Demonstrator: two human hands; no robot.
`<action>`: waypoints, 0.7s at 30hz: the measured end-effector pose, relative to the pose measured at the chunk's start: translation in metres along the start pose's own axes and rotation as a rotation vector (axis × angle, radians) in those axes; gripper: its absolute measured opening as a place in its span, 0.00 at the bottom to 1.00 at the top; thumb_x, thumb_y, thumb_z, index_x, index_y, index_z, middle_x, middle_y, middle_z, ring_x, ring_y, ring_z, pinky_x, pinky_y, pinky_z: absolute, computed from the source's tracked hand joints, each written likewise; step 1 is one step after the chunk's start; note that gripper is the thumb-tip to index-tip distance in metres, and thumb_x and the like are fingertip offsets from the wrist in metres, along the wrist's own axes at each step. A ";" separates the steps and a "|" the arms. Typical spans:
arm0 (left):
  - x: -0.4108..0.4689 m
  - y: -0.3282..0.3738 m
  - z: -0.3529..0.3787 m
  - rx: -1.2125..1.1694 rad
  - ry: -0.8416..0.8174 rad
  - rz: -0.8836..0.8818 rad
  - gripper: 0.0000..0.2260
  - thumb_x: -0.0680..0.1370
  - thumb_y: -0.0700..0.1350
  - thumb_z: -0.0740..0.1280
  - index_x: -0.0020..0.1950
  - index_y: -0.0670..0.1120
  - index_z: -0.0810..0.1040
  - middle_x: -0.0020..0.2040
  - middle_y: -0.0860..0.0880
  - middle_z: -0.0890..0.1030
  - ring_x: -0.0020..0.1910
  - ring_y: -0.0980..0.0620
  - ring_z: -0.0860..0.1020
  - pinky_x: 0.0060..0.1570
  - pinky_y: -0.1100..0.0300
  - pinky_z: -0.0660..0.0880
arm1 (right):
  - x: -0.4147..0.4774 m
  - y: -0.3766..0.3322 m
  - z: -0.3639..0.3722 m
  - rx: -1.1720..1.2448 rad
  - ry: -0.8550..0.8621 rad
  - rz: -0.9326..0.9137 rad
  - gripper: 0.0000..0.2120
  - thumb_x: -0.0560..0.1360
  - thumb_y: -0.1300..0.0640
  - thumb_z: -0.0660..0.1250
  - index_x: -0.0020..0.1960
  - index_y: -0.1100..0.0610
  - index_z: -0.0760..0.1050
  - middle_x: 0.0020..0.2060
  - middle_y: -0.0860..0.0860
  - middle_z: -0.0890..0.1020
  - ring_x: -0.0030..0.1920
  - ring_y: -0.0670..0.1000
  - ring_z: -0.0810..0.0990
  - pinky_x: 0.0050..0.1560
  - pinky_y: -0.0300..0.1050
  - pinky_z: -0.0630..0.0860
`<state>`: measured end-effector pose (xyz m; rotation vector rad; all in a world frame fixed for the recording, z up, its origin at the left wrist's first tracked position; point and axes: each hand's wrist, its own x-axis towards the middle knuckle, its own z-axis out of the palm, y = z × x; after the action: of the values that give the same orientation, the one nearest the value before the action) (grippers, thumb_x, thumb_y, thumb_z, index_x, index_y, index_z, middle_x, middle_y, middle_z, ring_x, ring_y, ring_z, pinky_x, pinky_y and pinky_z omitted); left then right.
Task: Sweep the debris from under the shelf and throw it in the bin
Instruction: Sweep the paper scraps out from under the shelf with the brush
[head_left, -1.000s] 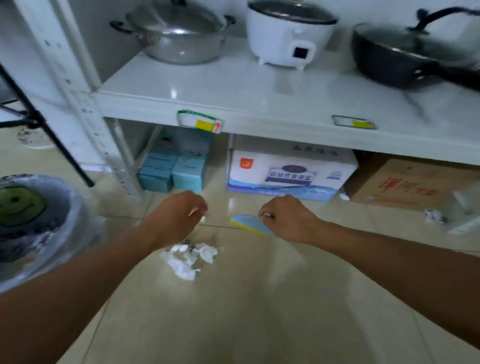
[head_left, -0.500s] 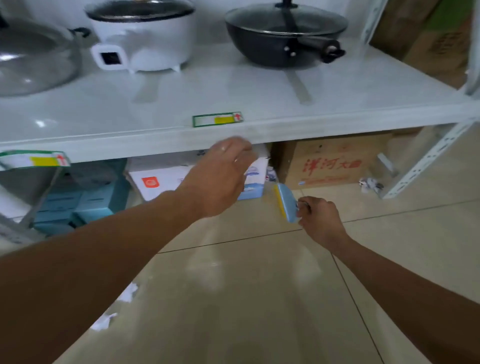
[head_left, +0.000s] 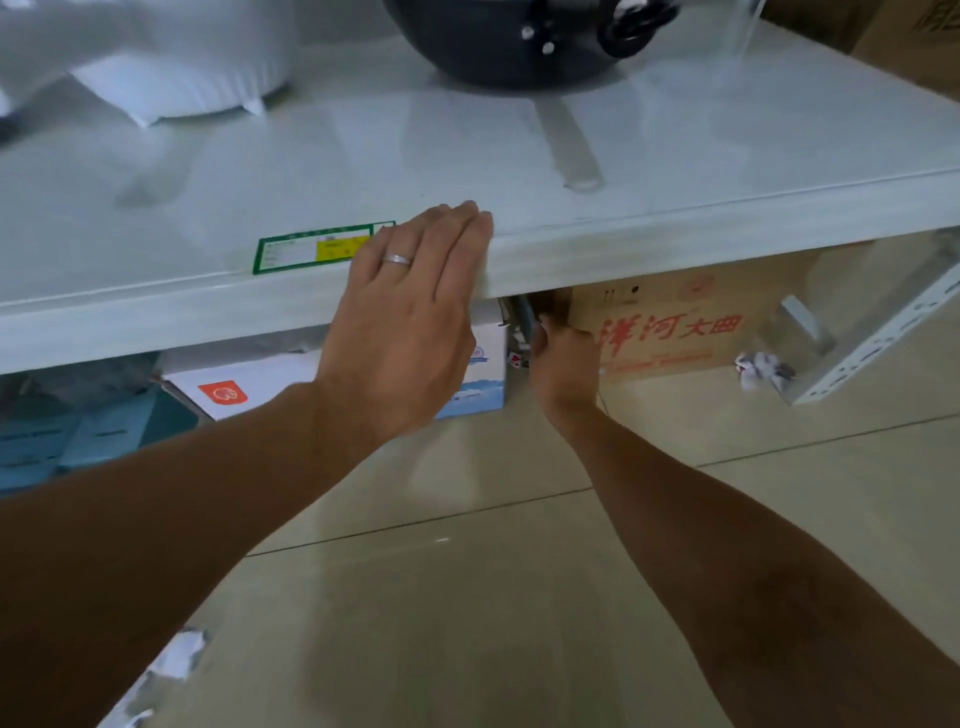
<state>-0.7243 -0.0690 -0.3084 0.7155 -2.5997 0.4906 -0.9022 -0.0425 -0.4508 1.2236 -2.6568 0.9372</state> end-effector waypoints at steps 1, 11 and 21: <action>0.000 -0.001 0.001 0.015 0.000 0.004 0.32 0.74 0.45 0.63 0.78 0.41 0.62 0.76 0.44 0.67 0.73 0.43 0.67 0.70 0.47 0.63 | 0.005 -0.005 0.007 0.024 0.029 0.034 0.09 0.79 0.59 0.60 0.51 0.61 0.79 0.37 0.63 0.84 0.39 0.63 0.83 0.38 0.48 0.75; 0.002 -0.002 0.009 0.091 0.045 0.006 0.32 0.74 0.46 0.61 0.79 0.41 0.61 0.77 0.43 0.67 0.74 0.43 0.67 0.70 0.48 0.62 | 0.020 -0.002 0.038 -0.047 -0.160 0.173 0.08 0.79 0.62 0.61 0.50 0.64 0.79 0.46 0.59 0.84 0.47 0.58 0.83 0.40 0.45 0.71; 0.000 -0.002 0.007 0.111 0.012 0.012 0.33 0.76 0.49 0.59 0.79 0.41 0.57 0.78 0.43 0.64 0.75 0.42 0.65 0.71 0.46 0.61 | 0.013 0.014 0.020 -0.020 -0.046 0.058 0.11 0.80 0.61 0.59 0.47 0.60 0.79 0.38 0.57 0.83 0.34 0.55 0.78 0.34 0.39 0.64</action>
<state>-0.7254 -0.0742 -0.3136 0.7300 -2.5830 0.6448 -0.9173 -0.0551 -0.4706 1.1836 -2.7440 0.8991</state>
